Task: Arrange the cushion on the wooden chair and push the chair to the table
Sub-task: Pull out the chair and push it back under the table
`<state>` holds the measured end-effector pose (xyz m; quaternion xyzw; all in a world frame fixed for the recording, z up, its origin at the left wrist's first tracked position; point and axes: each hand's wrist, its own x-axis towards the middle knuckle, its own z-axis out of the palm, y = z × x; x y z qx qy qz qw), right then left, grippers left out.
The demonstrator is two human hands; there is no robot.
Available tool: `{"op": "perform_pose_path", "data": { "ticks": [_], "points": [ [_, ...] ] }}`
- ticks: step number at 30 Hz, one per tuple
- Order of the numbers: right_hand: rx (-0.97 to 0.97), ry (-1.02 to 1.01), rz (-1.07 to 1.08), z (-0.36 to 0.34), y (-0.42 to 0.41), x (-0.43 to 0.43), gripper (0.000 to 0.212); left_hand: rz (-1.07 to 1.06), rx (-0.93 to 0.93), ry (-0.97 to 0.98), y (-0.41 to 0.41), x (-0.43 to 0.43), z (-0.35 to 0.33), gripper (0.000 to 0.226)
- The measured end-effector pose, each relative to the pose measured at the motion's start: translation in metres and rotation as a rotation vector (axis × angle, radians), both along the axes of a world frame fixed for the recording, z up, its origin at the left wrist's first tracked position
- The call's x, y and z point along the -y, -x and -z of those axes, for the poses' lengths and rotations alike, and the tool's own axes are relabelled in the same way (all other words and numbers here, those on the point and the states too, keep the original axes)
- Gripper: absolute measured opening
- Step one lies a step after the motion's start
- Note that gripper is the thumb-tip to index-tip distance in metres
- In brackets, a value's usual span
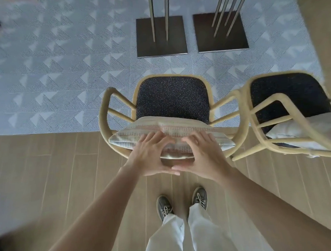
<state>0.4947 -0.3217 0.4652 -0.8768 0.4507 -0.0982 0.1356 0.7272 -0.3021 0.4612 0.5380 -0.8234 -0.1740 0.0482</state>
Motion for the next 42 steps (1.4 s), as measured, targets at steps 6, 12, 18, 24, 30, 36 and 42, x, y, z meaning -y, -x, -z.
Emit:
{"op": "perform_pose_path", "data": {
  "ticks": [6, 12, 18, 24, 30, 36, 42],
  "points": [
    [-0.218, 0.072, -0.091, 0.013, -0.012, -0.015, 0.036, 0.149, 0.147, 0.181, -0.003, -0.012, 0.010, 0.024],
    [-0.398, 0.029, -0.172, 0.017, -0.025, -0.007, 0.022, 0.179, 0.355, -0.010, -0.005, -0.007, 0.009, 0.035],
    [-0.470, 0.037, -0.166, 0.011, -0.026, 0.051, 0.025, 0.063, 0.424, -0.154, 0.002, 0.045, 0.003, 0.046],
    [-0.438, 0.043, -0.235, 0.013, -0.027, 0.139, 0.018, -0.022, 0.460, -0.209, 0.007, 0.122, -0.001, 0.048],
    [-0.491, 0.099, -0.220, 0.013, -0.043, 0.217, 0.020, -0.084, 0.451, -0.187, -0.004, 0.196, -0.006, 0.048],
    [-0.529, 0.050, -0.227, 0.017, -0.080, 0.289, 0.020, -0.025, 0.460, -0.192, -0.043, 0.274, -0.006, 0.051],
    [-0.501, -0.020, -0.212, 0.021, -0.106, 0.366, 0.021, -0.016, 0.429, -0.202, -0.071, 0.354, -0.012, 0.050]
  ]
}}
